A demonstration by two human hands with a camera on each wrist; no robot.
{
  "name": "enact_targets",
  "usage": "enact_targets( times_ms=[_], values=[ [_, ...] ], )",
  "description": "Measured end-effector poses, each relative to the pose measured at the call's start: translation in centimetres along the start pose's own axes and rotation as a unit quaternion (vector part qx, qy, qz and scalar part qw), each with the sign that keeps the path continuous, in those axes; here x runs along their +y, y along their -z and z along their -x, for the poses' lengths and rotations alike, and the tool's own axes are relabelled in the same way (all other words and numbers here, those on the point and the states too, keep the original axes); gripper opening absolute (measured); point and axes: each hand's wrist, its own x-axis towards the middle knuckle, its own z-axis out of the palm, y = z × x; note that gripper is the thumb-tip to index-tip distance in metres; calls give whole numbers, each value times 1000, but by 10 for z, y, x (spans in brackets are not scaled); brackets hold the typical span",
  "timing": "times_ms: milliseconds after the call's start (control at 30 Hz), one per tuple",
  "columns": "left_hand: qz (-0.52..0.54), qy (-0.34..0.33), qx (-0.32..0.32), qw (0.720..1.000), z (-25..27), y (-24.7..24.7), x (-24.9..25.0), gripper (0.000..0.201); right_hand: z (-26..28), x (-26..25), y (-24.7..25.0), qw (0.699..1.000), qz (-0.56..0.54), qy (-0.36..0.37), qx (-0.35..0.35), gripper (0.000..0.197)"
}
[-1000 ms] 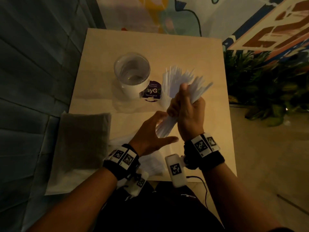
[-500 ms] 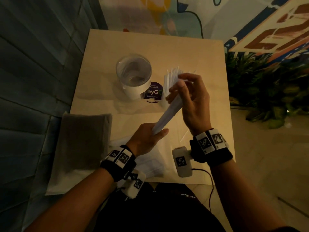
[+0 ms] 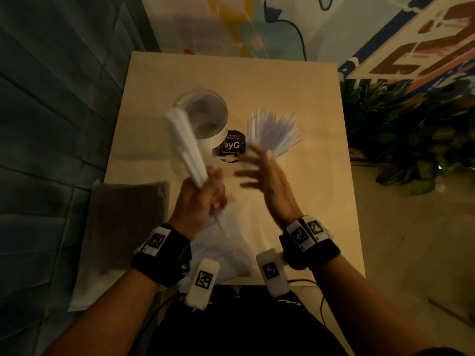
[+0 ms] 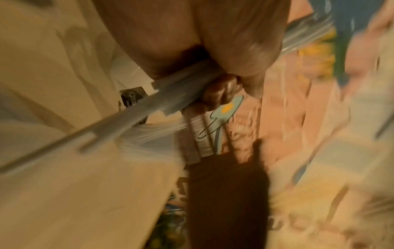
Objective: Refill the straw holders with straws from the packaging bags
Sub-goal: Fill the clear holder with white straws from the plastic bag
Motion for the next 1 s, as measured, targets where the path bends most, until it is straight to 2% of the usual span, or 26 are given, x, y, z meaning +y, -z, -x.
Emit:
enact_targets(
  times_ms=[67,167,267,333,400,467,533,633,700,733,800,833,933,1000],
  values=[
    [75,-69,-13,995,-7,1,10,33,6,20,-8,993,-36,-110,-15,59],
    [98,-114,-28,988,-9,-2,24,31,13,37,-24,961,-142,-237,-17,69],
    [71,-120,-36,990,-8,-4,25,32,14,35,-37,919,-266,-288,-29,78],
    [47,-104,-44,993,-6,-6,20,38,13,25,-41,908,-309,-277,-51,81],
    [13,-84,-41,996,-2,-7,15,42,12,15,-43,920,-291,-249,-82,78],
    [-20,-70,-31,997,2,-8,12,42,13,9,-40,949,-206,-218,-100,77],
    [-50,-46,-7,998,3,-6,7,37,13,3,-32,980,-69,-157,-101,70],
    [-77,5,-23,997,5,2,-3,33,15,-9,-20,991,47,-32,-120,56],
    [-93,63,-69,991,7,-3,-10,27,15,-18,-19,989,49,4,-142,53],
    [-110,92,-86,986,8,-8,-12,20,16,-24,-19,988,49,12,-146,44],
    [-117,139,-78,980,10,-18,-17,18,15,-31,-23,991,22,10,-130,17],
    [-97,159,-74,980,10,-20,-18,20,15,-32,-24,993,-1,2,-116,15],
    [-148,146,-115,971,9,-9,-28,34,14,-31,-28,994,-68,45,-68,29],
    [-104,149,-150,972,12,0,-36,40,15,-35,-30,988,-127,79,-26,33]
  ],
)
